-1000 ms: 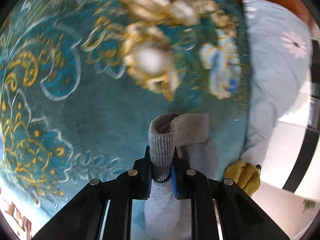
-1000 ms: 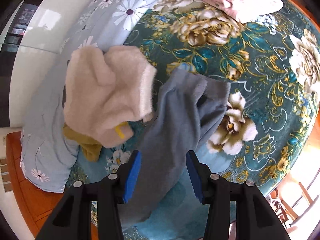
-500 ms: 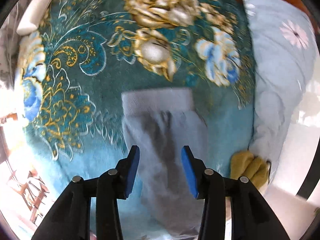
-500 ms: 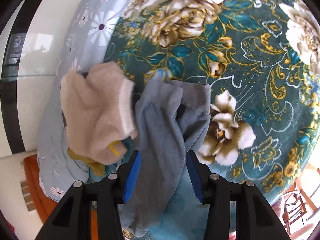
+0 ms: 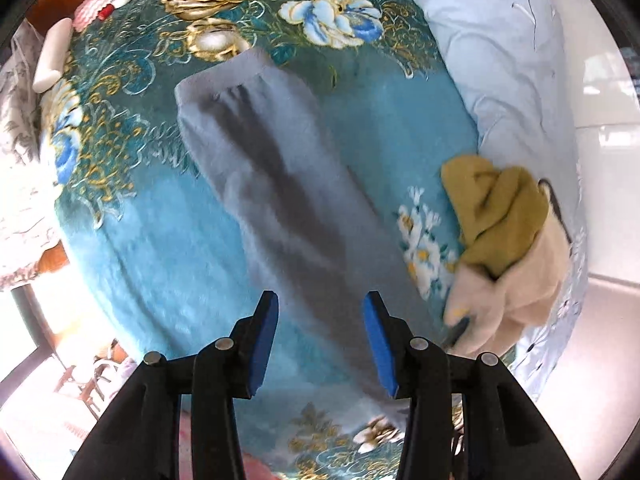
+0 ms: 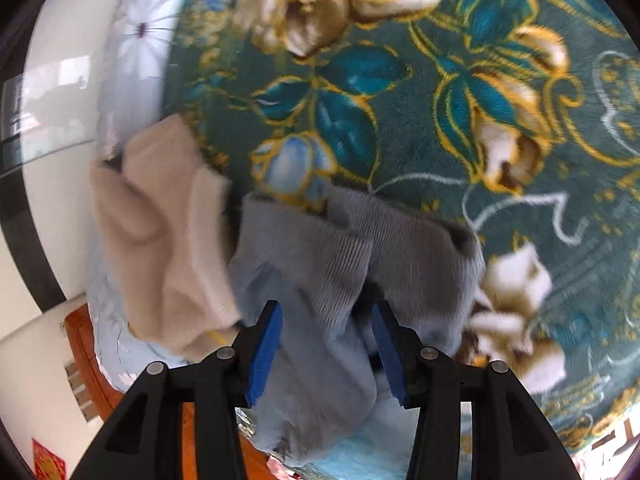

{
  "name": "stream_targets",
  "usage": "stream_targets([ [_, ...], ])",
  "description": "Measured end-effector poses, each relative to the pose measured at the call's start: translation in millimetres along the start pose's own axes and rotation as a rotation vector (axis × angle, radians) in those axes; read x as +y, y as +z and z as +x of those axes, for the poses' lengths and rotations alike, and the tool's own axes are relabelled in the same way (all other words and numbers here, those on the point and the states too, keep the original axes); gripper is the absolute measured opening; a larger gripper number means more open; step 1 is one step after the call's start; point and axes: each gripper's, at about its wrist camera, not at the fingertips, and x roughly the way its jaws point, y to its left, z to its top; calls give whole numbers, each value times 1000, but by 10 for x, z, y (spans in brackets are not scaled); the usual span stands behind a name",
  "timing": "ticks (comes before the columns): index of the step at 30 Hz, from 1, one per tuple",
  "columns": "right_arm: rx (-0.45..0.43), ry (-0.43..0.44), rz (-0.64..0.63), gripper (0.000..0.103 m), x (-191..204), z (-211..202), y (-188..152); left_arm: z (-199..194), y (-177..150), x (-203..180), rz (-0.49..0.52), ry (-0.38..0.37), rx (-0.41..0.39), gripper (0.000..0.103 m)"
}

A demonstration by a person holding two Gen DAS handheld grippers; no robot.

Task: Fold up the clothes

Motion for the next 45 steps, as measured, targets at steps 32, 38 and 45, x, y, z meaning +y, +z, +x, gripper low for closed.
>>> stream_targets([
  [32,-54,-66,-269,6,-233,-375,68,-10,-456,-529,91,83,19,45],
  [38,-31,-81,-263,10,-270,-346,93,99,-532,-588,109,93,54,45],
  [45,-19,-69,-192,44,-577,-453,107,84,-539,-567,104,92,51,45],
])
